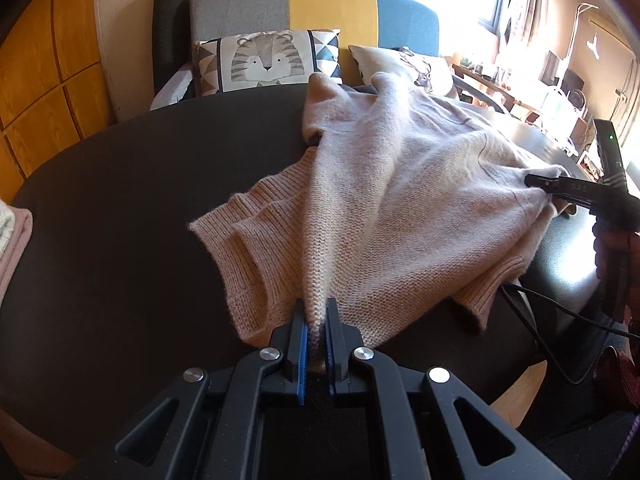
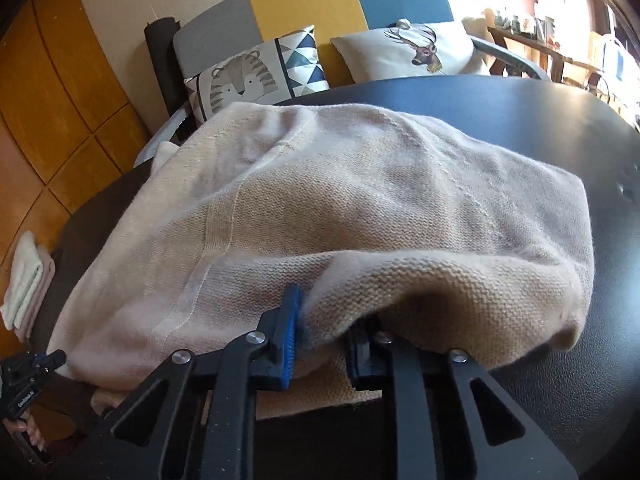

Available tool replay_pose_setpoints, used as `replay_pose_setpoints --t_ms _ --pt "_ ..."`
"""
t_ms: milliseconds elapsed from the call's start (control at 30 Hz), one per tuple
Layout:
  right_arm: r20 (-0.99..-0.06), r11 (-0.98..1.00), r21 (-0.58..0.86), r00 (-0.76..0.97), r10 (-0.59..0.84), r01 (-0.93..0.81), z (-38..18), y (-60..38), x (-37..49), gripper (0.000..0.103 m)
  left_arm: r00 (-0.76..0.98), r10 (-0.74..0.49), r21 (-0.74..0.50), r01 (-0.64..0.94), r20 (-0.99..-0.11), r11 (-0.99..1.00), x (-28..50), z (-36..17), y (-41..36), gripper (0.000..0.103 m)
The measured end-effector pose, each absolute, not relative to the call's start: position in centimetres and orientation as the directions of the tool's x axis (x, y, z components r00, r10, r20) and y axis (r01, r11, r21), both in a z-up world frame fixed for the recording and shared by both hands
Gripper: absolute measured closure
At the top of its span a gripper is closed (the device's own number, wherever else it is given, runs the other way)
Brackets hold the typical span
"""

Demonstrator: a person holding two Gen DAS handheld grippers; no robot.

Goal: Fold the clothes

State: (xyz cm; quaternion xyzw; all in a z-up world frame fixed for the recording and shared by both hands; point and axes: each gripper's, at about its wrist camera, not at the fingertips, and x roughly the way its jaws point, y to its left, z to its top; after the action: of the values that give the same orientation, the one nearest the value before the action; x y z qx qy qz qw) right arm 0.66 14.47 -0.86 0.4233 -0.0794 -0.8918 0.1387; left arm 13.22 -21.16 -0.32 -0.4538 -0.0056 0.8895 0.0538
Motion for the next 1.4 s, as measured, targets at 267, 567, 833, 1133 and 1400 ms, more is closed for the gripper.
replay_pose_setpoints --t_ms 267,567,833,1133,1400 --pt "-0.748 -0.895 0.253 -0.512 -0.422 0.368 -2.4 9.9 2.1 0.082 -0.546 0.084 -0.038 -0.094 -0.834 -0.995 16.4 -0.2 -22.8 0.097" --pt "-0.739 -0.817 0.29 -0.426 -0.522 0.499 -0.5 12.0 4.0 0.048 -0.595 0.121 -0.024 -0.168 -0.794 -0.986 14.0 3.1 -25.2 0.088" --pt "-0.685 -0.861 0.328 -0.53 -0.5 0.389 0.8 15.2 3.2 0.044 -0.651 0.07 0.044 -0.158 -0.756 -0.987 3.5 5.3 -25.2 0.084" --pt "-0.714 -0.916 0.277 -0.575 -0.399 0.292 1.4 17.8 3.1 0.044 -0.578 0.044 0.071 -0.175 -0.815 -0.982 -10.8 2.7 -22.7 0.084" --pt "-0.694 -0.944 0.302 -0.648 -0.314 0.134 1.5 22.5 3.7 0.036 -0.454 0.1 -0.024 -0.171 -0.885 -0.985 -18.4 -0.6 -21.5 0.083"
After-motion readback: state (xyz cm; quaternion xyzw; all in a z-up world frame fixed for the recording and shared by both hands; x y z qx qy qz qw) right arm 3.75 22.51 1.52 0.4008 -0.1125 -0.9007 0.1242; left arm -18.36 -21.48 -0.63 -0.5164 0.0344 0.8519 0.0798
